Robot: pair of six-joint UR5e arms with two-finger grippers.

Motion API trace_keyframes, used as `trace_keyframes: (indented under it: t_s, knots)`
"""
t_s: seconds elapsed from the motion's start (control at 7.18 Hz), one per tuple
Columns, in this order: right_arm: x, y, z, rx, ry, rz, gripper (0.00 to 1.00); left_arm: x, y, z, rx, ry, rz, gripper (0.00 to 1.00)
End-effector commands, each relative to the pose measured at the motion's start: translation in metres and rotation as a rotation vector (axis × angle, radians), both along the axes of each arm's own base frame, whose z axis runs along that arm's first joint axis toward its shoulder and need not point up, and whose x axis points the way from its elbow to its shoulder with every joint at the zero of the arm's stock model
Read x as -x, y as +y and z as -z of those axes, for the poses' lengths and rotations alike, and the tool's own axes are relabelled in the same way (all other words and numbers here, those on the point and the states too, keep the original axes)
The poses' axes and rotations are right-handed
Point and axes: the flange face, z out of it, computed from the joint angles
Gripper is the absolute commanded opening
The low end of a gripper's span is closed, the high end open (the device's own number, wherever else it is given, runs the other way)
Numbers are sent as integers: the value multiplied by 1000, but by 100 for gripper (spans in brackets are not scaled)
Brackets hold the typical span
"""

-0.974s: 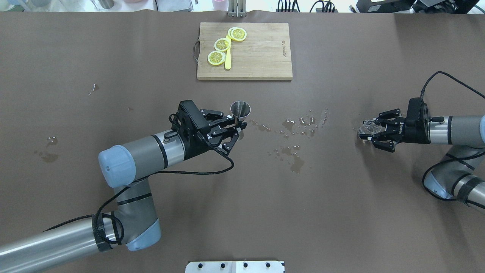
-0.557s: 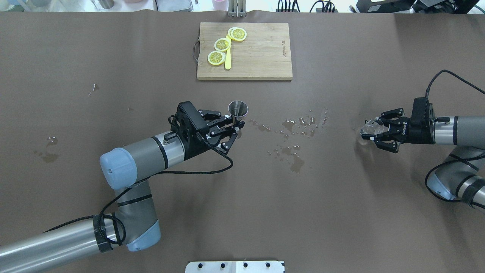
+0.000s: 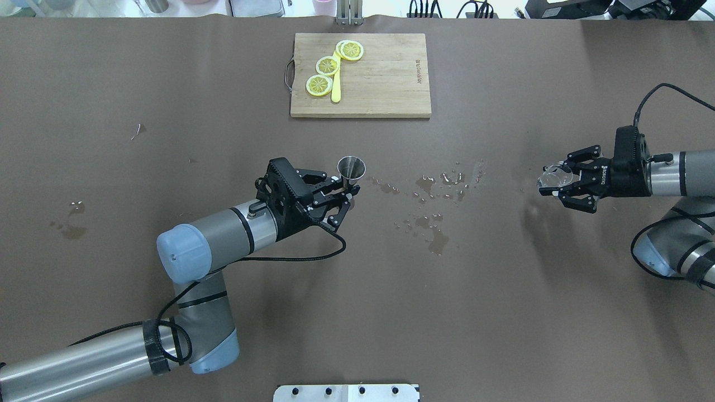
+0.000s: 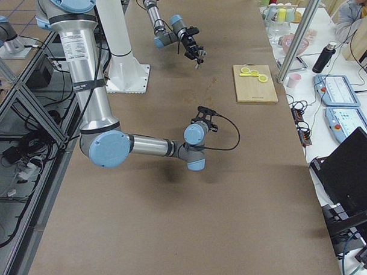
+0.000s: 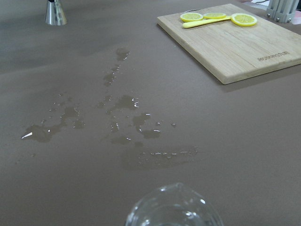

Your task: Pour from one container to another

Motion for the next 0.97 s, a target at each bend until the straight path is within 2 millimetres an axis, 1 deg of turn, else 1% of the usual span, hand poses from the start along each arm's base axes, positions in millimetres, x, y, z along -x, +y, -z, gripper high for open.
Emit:
trace_keyframes:
  t_s: [0.0,0.14,0.28,0.42,0.7,0.84]
  knots:
    - [-12,-10,15,-107,66,61,0,-9,4,13,-9,13,-7,0]
    - [-12,-10,25,-131,64,91,0,-12,4,26,-61,4,4,0]
    - [-8,-13,36,-167,57,104,0,-10,4,32,-92,3,12,0]
    - [-2,-18,46,-200,56,136,0,-9,4,28,-92,0,14,0]
    - [-2,-33,66,-345,80,206,0,0,3,24,-93,53,68,0]
    - [-3,-46,83,-391,83,236,0,0,2,24,-93,53,70,0]
